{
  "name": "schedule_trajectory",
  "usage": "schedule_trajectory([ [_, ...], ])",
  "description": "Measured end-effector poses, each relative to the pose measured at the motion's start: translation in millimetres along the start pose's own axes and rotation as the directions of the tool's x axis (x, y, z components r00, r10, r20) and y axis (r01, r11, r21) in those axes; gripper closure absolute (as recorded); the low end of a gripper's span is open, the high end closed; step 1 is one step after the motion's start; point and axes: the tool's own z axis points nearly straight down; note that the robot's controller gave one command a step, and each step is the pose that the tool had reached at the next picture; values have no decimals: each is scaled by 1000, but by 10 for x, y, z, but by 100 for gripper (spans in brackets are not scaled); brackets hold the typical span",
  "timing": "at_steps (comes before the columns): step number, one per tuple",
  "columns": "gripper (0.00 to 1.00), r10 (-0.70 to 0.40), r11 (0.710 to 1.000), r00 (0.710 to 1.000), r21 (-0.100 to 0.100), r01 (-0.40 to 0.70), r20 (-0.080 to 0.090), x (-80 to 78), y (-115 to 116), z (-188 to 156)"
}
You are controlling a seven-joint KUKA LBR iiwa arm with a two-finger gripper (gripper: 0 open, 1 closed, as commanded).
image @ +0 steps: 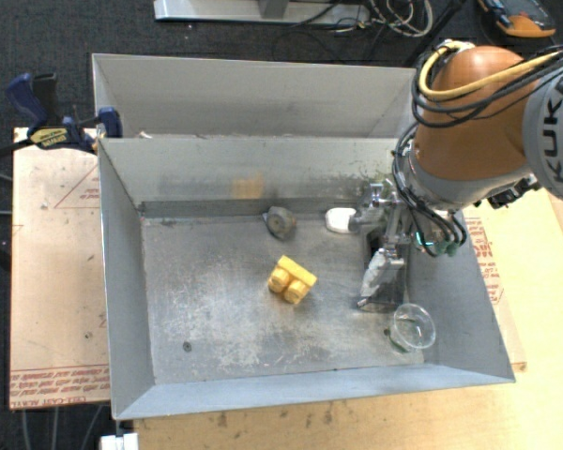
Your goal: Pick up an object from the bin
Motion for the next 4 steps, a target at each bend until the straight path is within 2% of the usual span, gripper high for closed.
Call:
schedule_trajectory([
  [1,0,0,1000,1000,0,0,8,-14,0,-45],
  [2,0,-36,999,999,2,36,17,-15,85,344],
  [3,0,17,1000,1000,-1,-17,6,148,68,770],
  [4,0,56,998,998,0,-56,10,-62,279,918],
])
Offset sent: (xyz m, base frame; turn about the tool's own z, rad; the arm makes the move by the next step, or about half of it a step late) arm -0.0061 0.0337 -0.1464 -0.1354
